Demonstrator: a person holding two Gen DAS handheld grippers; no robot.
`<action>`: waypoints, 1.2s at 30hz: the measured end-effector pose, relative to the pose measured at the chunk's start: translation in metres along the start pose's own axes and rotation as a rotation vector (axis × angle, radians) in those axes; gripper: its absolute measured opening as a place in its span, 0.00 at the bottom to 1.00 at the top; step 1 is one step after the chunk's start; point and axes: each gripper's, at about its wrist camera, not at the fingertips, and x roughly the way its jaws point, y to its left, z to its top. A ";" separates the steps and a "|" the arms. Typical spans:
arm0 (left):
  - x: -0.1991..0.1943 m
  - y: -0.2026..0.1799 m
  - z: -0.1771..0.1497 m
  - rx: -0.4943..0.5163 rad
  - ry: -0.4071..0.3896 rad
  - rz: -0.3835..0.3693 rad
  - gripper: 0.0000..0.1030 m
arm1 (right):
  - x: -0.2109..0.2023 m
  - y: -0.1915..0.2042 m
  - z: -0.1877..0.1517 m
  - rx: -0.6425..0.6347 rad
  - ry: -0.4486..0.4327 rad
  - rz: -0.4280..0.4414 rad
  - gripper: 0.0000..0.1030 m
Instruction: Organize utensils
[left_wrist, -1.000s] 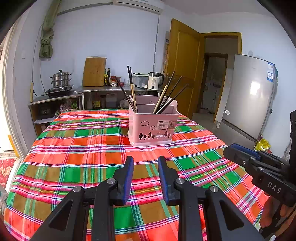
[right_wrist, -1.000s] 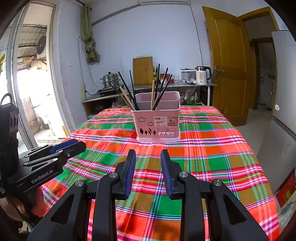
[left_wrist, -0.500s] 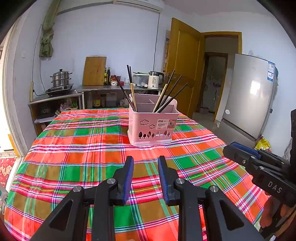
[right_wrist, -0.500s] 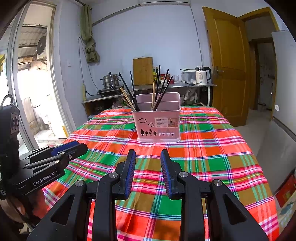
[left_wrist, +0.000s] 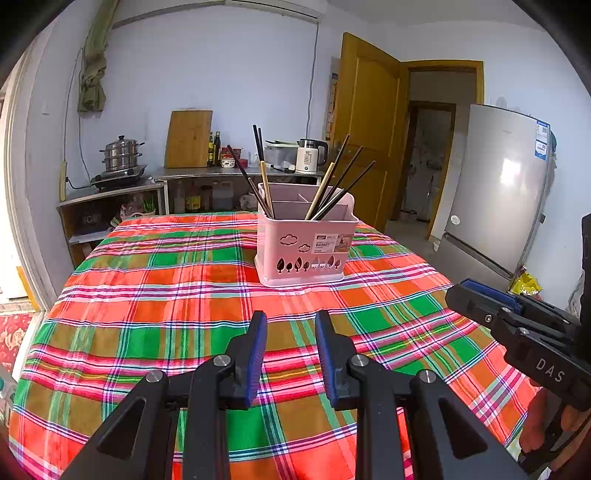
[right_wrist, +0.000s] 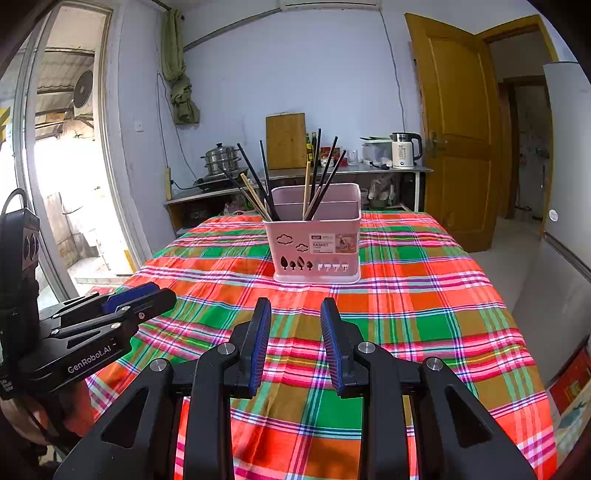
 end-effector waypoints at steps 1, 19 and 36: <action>0.000 0.000 0.000 0.000 0.000 -0.001 0.26 | 0.000 0.000 0.000 0.000 0.001 0.000 0.28; 0.002 -0.001 -0.003 -0.003 0.011 0.006 0.26 | 0.000 0.002 -0.002 -0.005 0.006 0.003 0.28; 0.003 -0.004 -0.005 0.001 0.018 0.006 0.26 | -0.002 0.003 -0.001 -0.008 0.010 0.002 0.28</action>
